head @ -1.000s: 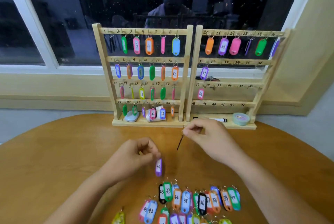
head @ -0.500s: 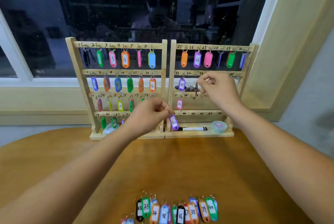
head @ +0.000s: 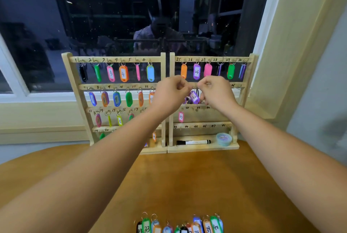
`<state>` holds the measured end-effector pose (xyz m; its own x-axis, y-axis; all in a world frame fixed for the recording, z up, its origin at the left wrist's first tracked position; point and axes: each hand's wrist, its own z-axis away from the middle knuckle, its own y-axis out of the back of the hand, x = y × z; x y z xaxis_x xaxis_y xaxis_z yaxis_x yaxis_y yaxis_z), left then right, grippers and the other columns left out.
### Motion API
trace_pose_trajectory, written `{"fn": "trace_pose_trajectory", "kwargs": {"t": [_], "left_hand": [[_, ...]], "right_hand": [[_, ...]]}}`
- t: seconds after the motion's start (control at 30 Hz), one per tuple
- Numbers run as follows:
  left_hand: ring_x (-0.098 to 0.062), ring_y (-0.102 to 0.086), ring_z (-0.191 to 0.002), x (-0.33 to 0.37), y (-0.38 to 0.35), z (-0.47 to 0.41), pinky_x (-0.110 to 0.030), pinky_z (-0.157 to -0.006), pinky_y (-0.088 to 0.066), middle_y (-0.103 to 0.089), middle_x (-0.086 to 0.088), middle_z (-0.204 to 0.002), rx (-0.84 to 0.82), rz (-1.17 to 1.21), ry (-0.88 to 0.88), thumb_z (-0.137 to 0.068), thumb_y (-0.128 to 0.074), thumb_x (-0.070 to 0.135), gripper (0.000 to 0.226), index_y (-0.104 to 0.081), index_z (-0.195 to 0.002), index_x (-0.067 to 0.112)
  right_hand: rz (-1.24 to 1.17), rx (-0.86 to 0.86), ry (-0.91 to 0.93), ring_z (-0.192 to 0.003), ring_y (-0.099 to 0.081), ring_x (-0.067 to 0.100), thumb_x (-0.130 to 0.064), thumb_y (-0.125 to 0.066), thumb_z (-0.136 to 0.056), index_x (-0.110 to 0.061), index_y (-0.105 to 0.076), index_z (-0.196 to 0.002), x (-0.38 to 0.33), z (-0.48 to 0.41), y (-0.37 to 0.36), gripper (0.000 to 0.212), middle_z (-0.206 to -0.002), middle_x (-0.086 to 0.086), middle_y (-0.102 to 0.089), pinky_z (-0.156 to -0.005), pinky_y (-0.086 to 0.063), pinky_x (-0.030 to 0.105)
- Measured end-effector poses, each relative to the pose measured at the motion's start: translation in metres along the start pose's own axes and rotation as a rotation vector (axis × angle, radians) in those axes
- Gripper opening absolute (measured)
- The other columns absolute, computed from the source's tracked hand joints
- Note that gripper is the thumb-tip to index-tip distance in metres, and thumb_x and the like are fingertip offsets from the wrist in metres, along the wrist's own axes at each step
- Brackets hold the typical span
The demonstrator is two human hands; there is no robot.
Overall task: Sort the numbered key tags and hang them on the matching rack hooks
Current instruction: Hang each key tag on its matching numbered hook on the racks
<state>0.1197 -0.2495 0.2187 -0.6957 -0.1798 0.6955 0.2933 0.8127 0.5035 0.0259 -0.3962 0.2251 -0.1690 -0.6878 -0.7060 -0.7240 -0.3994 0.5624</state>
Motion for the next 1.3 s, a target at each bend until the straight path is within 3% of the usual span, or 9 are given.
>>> {"fn": "trace_pose_trajectory", "kwargs": {"t": [0.23,0.4,0.57,0.7,0.83,1.03,1.07,1.17,1.3], "left_hand": [[-0.018,-0.071,-0.069,0.010,-0.024,-0.027,-0.045,-0.071,-0.063,-0.070,0.004,-0.079,0.061,-0.145,-0.043,-0.104,-0.067,0.035,0.018,-0.068,-0.090,0.023],[-0.016,-0.067,-0.071,0.010,-0.032,-0.034,-0.033,-0.061,-0.051,-0.065,0.007,-0.076,0.063,-0.298,-0.051,-0.104,-0.066,0.033,0.018,-0.070,-0.092,0.021],[-0.012,-0.065,-0.079,0.010,-0.031,-0.028,-0.035,-0.071,-0.057,-0.069,0.009,-0.083,0.081,-0.294,-0.058,-0.103,-0.066,0.030,0.010,-0.071,-0.098,0.021],[-0.006,-0.063,-0.086,0.010,-0.013,-0.009,-0.023,-0.070,-0.048,-0.067,0.014,-0.088,0.087,-0.232,-0.108,-0.102,-0.066,0.024,0.006,-0.071,-0.101,0.022],[0.004,-0.062,-0.081,-0.006,0.007,0.031,-0.015,-0.067,-0.042,-0.068,0.018,-0.087,0.031,-0.205,-0.095,-0.101,-0.067,0.026,0.006,-0.072,-0.100,0.026],[-0.001,-0.065,-0.070,-0.057,0.035,0.118,-0.021,-0.067,-0.049,-0.071,0.017,-0.087,-0.065,-0.194,0.026,-0.098,-0.073,0.029,0.003,-0.072,-0.099,0.033],[-0.002,-0.065,-0.071,-0.066,0.039,0.135,-0.020,-0.067,-0.048,-0.071,0.017,-0.087,-0.086,-0.189,0.054,-0.097,-0.074,0.029,0.005,-0.072,-0.097,0.033],[-0.006,-0.068,-0.077,-0.093,0.049,0.183,-0.021,-0.069,-0.052,-0.072,0.023,-0.092,-0.156,-0.189,0.156,-0.098,-0.075,0.032,0.006,-0.071,-0.095,0.036],[-0.007,-0.068,-0.077,-0.118,0.055,0.239,-0.014,-0.065,-0.048,-0.074,0.022,-0.089,-0.183,-0.156,0.293,-0.096,-0.077,0.032,0.005,-0.073,-0.094,0.034]], "right_hand": [[0.029,0.013,0.020,-0.046,-0.069,0.013,-0.024,-0.058,-0.106,-0.023,-0.072,-0.087,0.005,0.004,0.002,0.024,-0.058,0.002,-0.071,-0.056,-0.061,0.037],[-0.007,0.043,0.037,-0.047,-0.066,0.016,-0.025,-0.056,-0.103,-0.030,-0.070,-0.091,0.013,0.017,0.007,0.019,-0.059,0.000,-0.072,-0.063,-0.062,0.045],[-0.020,0.053,0.045,-0.060,-0.068,0.022,-0.027,-0.059,-0.101,-0.036,-0.068,-0.095,0.020,0.038,0.004,0.014,-0.068,0.001,-0.070,-0.068,-0.061,0.046],[-0.088,0.041,0.062,-0.063,-0.067,0.025,-0.021,-0.063,-0.100,-0.034,-0.069,-0.093,0.020,0.065,-0.006,0.015,-0.071,0.000,-0.064,-0.071,-0.059,0.043],[-0.134,-0.061,0.075,-0.065,-0.067,0.021,-0.018,-0.064,-0.100,-0.039,-0.068,-0.093,0.018,0.099,-0.023,0.022,-0.069,-0.011,-0.059,-0.069,-0.061,0.042],[-0.166,-0.234,0.046,-0.063,-0.060,0.021,-0.020,-0.067,-0.099,-0.032,-0.070,-0.093,0.022,0.157,-0.056,0.014,-0.072,0.000,-0.062,-0.066,-0.058,0.046],[-0.159,-0.271,0.049,-0.063,-0.059,0.016,-0.021,-0.067,-0.100,-0.033,-0.070,-0.094,0.024,0.168,-0.062,0.014,-0.073,-0.002,-0.062,-0.066,-0.058,0.043],[-0.093,-0.425,0.069,-0.073,-0.061,0.005,-0.025,-0.069,-0.101,-0.034,-0.072,-0.094,0.027,0.203,-0.074,0.012,-0.080,-0.018,-0.066,-0.065,-0.049,0.019],[-0.024,-0.616,0.065,-0.089,-0.062,0.002,-0.029,-0.071,-0.099,-0.032,-0.073,-0.092,0.029,0.238,-0.093,0.008,-0.093,-0.017,-0.066,-0.075,-0.050,0.018]]}}
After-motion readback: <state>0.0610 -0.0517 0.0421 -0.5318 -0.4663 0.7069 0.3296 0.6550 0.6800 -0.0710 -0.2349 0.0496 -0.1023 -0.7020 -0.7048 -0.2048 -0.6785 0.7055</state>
